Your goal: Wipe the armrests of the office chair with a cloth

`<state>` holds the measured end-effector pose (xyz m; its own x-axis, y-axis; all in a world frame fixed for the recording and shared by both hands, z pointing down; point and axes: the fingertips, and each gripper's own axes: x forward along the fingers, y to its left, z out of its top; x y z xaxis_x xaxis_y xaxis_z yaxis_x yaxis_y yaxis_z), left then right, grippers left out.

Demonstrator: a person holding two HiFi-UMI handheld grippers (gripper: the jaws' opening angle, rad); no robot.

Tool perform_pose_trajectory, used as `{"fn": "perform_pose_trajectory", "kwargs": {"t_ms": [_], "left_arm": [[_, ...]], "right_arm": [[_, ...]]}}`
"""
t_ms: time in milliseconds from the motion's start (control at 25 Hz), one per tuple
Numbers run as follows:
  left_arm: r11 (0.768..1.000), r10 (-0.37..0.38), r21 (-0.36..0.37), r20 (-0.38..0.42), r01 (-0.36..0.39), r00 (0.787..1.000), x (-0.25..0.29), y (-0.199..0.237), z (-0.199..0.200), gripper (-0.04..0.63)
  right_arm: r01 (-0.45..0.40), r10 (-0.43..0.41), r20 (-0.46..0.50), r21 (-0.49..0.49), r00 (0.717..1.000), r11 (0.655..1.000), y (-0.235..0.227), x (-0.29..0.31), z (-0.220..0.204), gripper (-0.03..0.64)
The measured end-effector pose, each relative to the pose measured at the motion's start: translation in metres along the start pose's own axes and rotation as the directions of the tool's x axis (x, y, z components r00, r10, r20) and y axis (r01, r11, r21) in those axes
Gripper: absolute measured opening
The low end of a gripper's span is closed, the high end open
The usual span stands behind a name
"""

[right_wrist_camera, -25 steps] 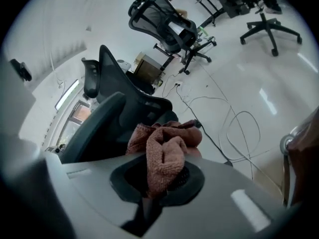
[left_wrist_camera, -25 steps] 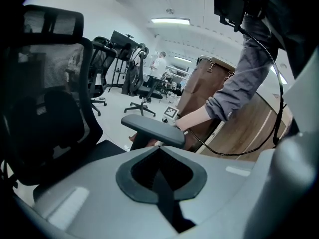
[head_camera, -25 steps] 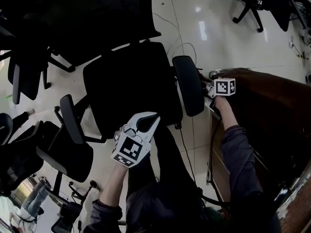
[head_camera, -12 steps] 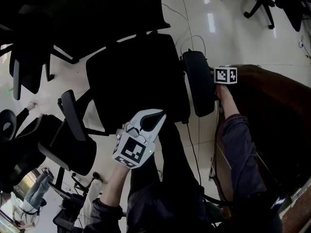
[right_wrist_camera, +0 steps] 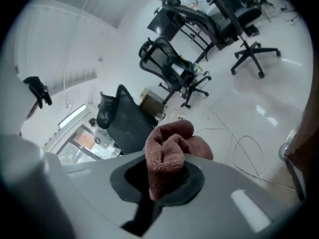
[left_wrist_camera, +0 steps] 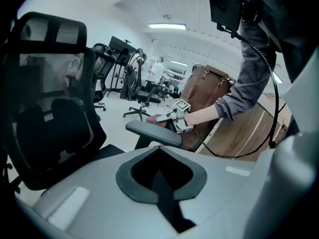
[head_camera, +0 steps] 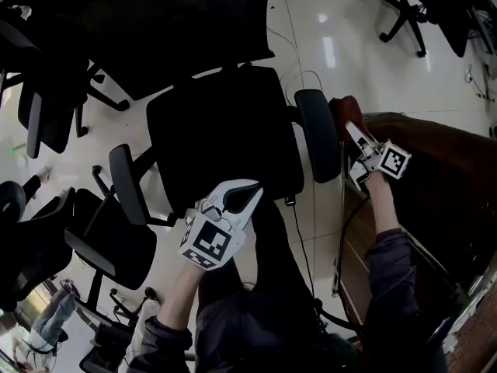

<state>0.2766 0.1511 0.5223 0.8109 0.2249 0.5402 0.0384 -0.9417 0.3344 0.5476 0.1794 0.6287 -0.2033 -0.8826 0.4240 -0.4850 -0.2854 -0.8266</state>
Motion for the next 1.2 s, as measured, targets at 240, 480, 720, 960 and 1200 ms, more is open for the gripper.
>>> {"fn": "perform_pose_trajectory", "kwargs": {"t_ms": [240, 480, 720, 960, 1200], "left_arm": [[0.999, -0.040, 0.024, 0.049, 0.039, 0.998, -0.051, -0.009, -0.008, 0.014], [0.997, -0.068, 0.036, 0.072, 0.065, 0.995, -0.111, -0.009, -0.028, 0.014], [0.997, -0.074, 0.015, 0.053, 0.073, 0.996, -0.131, 0.005, -0.056, 0.014], [0.996, -0.085, 0.002, 0.008, 0.085, 0.996, -0.116, 0.009, -0.069, 0.014], [0.997, -0.079, -0.007, -0.011, 0.079, 0.997, -0.096, 0.007, -0.060, 0.014]], "right_arm": [[-0.132, 0.153, 0.189, -0.120, 0.970, 0.984, 0.142, -0.025, 0.001, 0.020], [-0.194, 0.200, 0.284, -0.051, 0.938, 0.980, 0.190, 0.025, -0.069, 0.020], [-0.130, 0.051, 0.429, 0.157, 0.902, 0.979, 0.117, 0.089, -0.114, 0.020], [0.158, -0.206, 0.515, 0.136, 0.832, 0.978, 0.066, 0.099, -0.100, 0.021], [0.260, -0.325, 0.549, 0.195, 0.770, 0.946, 0.052, 0.096, -0.104, 0.018]]}}
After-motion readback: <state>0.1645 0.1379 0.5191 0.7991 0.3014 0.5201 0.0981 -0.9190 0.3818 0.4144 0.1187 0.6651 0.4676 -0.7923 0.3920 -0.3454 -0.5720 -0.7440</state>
